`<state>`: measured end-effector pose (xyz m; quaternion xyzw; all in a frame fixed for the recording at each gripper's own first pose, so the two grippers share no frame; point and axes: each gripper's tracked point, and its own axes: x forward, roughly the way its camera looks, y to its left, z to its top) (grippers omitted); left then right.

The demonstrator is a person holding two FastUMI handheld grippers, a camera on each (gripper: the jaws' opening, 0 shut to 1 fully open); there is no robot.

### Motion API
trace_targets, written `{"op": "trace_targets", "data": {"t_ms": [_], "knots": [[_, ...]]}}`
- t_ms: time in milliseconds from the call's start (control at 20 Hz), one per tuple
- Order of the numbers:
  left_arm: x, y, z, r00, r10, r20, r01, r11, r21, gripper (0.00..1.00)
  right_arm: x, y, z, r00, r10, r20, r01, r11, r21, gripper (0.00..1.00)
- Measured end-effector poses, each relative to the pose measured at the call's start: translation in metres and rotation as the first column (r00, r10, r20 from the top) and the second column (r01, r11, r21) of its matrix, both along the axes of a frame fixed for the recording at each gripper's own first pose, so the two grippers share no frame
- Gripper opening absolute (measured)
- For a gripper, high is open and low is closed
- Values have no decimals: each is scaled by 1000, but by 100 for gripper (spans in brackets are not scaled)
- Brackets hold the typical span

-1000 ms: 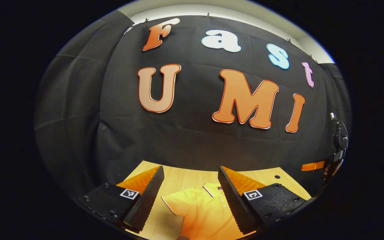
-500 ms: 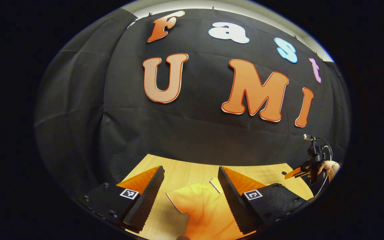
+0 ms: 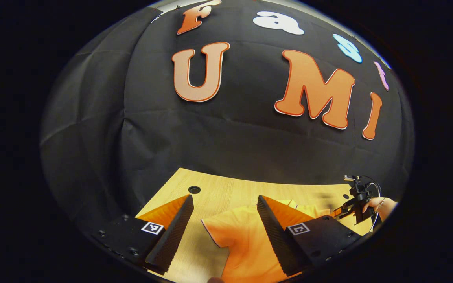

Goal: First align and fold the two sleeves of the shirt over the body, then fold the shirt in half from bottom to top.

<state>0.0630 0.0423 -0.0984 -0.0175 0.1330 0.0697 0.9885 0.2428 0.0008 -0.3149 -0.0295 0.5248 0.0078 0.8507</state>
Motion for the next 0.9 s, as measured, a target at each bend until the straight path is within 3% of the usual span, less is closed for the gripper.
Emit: {"op": "trace_targets", "data": {"t_ms": [200, 250, 300, 350, 400, 450, 550, 650, 700, 750, 900], "knots": [[7, 3, -5, 1000, 11, -13, -11, 1000, 16, 98, 1, 6, -7, 1000, 14, -5, -14, 1000, -2, 98], [10, 1, -5, 1000, 8, -14, -8, 1000, 9, 98, 2, 9, -6, 1000, 26, 4, -25, 1000, -4, 91], [11, -1, -8, 1000, 5, -16, -6, 1000, -1, 98, 1, 11, -5, 1000, 26, 5, -26, 1000, -6, 92], [13, -4, -10, 1000, 3, -21, -3, 1000, -11, 98, 1, 13, -5, 1000, 21, 6, -21, 1000, -4, 79], [15, -6, -14, 1000, 1, -29, -2, 1000, -18, 98, 0, 15, -6, 1000, 17, 8, -17, 1000, -1, 70], [17, -7, -16, 999, -2, -35, 1, 1000, -23, 98, 2, 15, -5, 1000, 9, 16, -9, 1000, 1, 67], [18, -8, -16, 999, -5, -36, 4, 1000, -25, 98, 1, 16, -4, 1000, -1, 26, 1, 1000, 6, 44], [19, -6, -15, 1000, -2, -31, 2, 1000, -22, 98, 1, 15, 0, 999, 11, 37, -12, 1000, 12, 43], [17, -5, -16, 1000, 1, -29, -2, 1000, -20, 98, 4, 15, 1, 998, -54, 39, 52, 998, 41, 23], [16, -3, -15, 1000, 5, -28, -5, 1000, -22, 98, 5, 17, -1, 997, -67, 34, 65, 996, 64, 3], [11, -1, -15, 1000, 4, -31, -5, 1000, -29, 98, 4, 16, -3, 997, -57, 43, 54, 996, 64, 3]]}}
